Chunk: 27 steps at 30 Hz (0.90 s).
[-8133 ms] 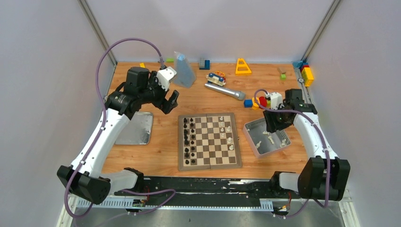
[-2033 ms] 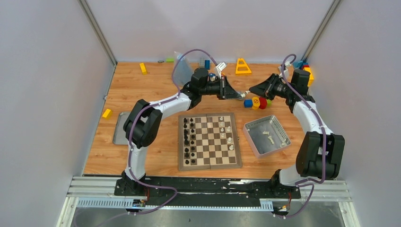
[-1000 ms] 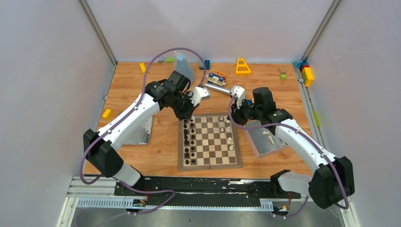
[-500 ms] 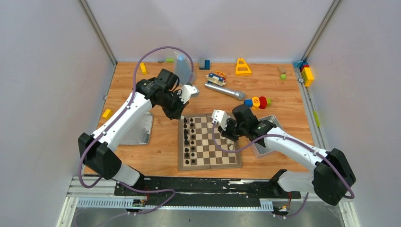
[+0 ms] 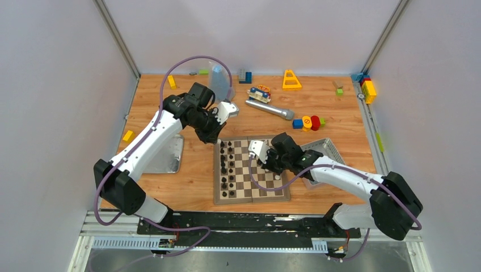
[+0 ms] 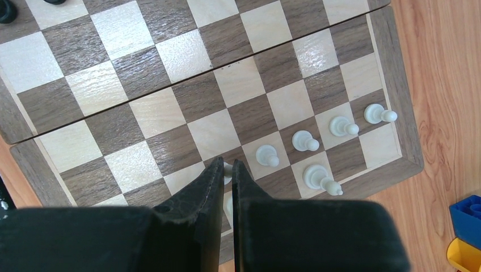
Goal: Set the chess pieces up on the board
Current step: Place the chess piece on the chessboard.
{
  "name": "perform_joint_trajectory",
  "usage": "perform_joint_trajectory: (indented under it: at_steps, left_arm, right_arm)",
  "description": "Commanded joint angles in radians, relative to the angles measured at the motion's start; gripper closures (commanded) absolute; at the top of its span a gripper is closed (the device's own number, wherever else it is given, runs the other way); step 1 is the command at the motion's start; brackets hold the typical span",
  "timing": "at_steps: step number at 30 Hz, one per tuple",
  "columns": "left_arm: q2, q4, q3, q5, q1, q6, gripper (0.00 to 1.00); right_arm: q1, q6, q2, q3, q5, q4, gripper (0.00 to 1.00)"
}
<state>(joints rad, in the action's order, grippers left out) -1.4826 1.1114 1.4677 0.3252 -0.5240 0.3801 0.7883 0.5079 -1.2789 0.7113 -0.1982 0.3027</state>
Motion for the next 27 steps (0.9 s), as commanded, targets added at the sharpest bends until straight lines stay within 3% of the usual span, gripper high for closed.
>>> perform_joint_trajectory:
  at_steps: [1,27]
  left_arm:
    - [0.013,0.006,0.016,0.03,0.002,0.006,0.92]
    - [0.004,0.008,0.021,0.045,0.002,0.01,0.92]
  right_arm:
    - [0.01,0.012,-0.009,-0.013,0.028,-0.061,1.0]
    - [0.01,0.025,-0.03,-0.03,0.041,-0.093,1.0]
